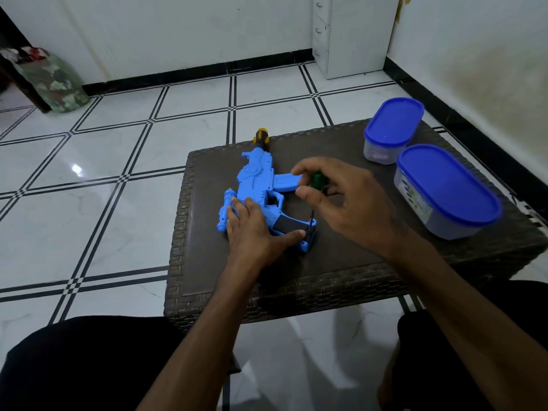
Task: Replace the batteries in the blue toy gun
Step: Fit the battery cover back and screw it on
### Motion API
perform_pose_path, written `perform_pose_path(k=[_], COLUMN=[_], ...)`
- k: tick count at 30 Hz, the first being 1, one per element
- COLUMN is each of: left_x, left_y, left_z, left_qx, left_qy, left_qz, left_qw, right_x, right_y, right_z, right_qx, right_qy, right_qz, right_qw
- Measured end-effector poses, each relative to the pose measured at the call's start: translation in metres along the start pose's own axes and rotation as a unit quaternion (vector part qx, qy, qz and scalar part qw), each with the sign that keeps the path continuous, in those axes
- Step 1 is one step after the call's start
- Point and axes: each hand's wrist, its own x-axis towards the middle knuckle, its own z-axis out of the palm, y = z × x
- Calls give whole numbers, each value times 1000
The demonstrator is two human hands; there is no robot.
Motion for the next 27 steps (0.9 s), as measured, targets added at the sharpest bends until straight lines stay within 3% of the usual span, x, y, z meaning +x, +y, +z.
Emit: perform_pose_path(k=[7, 15, 19, 24, 27], left_x=[0, 0, 0, 0, 1], left_y=[1, 0, 0, 0, 0], left_z=[0, 0, 0, 0, 1], left_qx=[1, -1, -4, -1, 0], left_qy=[-2, -3, -2, 1, 2], left_qz=[-4, -5, -4, -3, -7], left_qw=[1000, 1000, 1000, 1000, 1000], right_x=[0, 1, -1, -2, -1], right_y=[1, -1, -1, -4, -1], right_z=[-5, 1, -1, -3, -1], right_qx=[71, -59, -22, 39, -22], right_qy=[-32, 1, -14, -17, 15], right_qz=[19, -25, -38, 12, -11], right_qw=[997, 998, 999, 999, 1000])
